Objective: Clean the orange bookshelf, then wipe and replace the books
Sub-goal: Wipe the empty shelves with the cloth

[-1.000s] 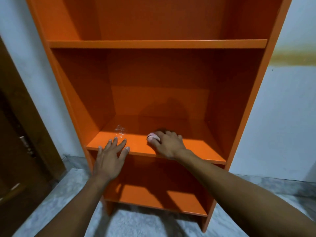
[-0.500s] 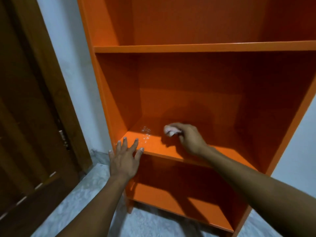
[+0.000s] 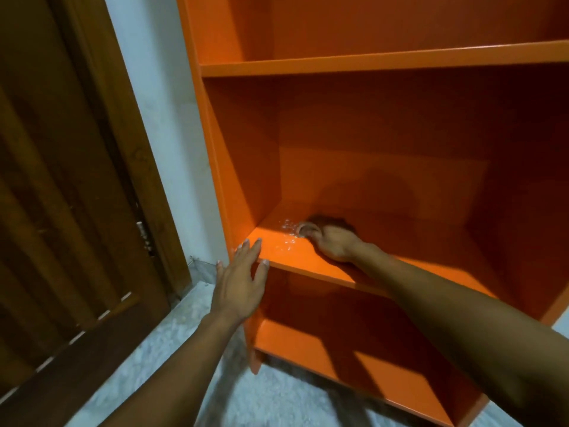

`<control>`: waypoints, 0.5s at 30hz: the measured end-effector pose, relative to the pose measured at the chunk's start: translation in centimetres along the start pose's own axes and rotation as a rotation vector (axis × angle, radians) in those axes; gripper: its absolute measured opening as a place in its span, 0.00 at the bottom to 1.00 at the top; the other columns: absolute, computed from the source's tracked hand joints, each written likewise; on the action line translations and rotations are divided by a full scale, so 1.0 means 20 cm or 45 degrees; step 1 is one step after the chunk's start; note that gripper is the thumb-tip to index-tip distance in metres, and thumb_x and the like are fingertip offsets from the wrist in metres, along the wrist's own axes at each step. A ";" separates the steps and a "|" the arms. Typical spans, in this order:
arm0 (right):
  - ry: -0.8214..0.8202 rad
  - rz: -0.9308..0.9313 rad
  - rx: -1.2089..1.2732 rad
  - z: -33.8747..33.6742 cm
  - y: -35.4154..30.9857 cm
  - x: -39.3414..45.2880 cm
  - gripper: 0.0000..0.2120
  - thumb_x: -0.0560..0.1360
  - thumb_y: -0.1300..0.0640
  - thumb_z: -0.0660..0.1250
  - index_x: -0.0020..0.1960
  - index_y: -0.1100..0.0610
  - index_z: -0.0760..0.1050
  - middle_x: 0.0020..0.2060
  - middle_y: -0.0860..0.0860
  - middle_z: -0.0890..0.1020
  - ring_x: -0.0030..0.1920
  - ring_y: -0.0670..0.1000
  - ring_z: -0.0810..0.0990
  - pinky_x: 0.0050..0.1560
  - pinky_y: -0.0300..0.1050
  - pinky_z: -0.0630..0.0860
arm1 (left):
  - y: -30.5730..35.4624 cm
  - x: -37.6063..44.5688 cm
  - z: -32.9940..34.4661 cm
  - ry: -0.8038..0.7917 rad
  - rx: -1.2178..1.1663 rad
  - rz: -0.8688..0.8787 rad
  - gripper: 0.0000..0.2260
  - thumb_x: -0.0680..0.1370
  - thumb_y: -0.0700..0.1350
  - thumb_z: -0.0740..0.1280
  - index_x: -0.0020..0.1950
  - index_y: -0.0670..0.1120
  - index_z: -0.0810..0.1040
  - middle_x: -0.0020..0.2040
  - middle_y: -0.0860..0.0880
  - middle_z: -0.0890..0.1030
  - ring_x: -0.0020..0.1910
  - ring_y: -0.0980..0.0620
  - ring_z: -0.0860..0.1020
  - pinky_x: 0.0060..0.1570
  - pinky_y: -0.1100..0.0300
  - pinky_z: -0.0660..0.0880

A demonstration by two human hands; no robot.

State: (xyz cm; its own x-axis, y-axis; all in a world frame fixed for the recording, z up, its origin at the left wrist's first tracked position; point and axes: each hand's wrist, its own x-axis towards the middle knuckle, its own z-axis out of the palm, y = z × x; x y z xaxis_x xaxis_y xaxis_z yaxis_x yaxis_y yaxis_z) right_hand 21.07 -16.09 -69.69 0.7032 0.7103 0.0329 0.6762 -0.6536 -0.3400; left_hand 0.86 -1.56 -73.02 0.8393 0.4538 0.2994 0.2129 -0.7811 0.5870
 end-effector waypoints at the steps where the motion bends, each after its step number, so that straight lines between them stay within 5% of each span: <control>1: 0.017 -0.073 0.009 0.02 -0.04 -0.05 0.20 0.81 0.40 0.51 0.67 0.43 0.73 0.67 0.50 0.78 0.63 0.56 0.77 0.63 0.52 0.72 | -0.01 -0.01 -0.03 0.103 -0.075 0.031 0.21 0.84 0.51 0.57 0.78 0.55 0.62 0.79 0.49 0.63 0.78 0.47 0.60 0.76 0.38 0.52; 3: 0.057 -0.176 -0.031 0.05 -0.11 -0.15 0.20 0.80 0.39 0.53 0.70 0.38 0.69 0.70 0.51 0.74 0.66 0.58 0.73 0.65 0.55 0.69 | -0.02 -0.04 -0.10 0.309 -0.113 0.077 0.22 0.83 0.41 0.59 0.77 0.50 0.66 0.76 0.47 0.68 0.75 0.45 0.66 0.74 0.41 0.63; 7: 0.032 -0.518 0.049 0.09 -0.22 -0.33 0.22 0.77 0.56 0.61 0.70 0.43 0.72 0.68 0.49 0.75 0.65 0.58 0.72 0.63 0.59 0.69 | 0.00 -0.04 -0.19 0.356 -0.058 0.107 0.29 0.81 0.37 0.58 0.81 0.51 0.55 0.81 0.51 0.58 0.78 0.52 0.59 0.73 0.55 0.61; 11: 0.052 -0.771 0.246 -0.03 -0.30 -0.38 0.20 0.76 0.68 0.64 0.65 0.54 0.79 0.59 0.51 0.82 0.59 0.45 0.77 0.59 0.35 0.69 | -0.01 -0.01 -0.24 0.214 0.012 0.156 0.31 0.82 0.38 0.57 0.81 0.51 0.47 0.81 0.54 0.50 0.80 0.54 0.50 0.75 0.60 0.52; 15: 0.273 -0.481 0.430 -0.14 -0.19 -0.13 0.19 0.76 0.70 0.63 0.62 0.55 0.79 0.60 0.50 0.82 0.61 0.47 0.79 0.60 0.41 0.74 | -0.02 0.01 -0.25 0.193 0.035 0.182 0.30 0.83 0.41 0.56 0.81 0.50 0.44 0.81 0.54 0.48 0.80 0.54 0.48 0.75 0.59 0.50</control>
State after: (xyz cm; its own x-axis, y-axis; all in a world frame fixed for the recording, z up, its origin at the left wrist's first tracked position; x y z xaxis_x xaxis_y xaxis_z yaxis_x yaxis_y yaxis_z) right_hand 17.19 -16.16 -65.84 0.4781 0.7870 0.3899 0.8067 -0.2180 -0.5492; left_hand -1.56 1.00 -69.35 0.7773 0.3954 0.4894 0.1125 -0.8526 0.5102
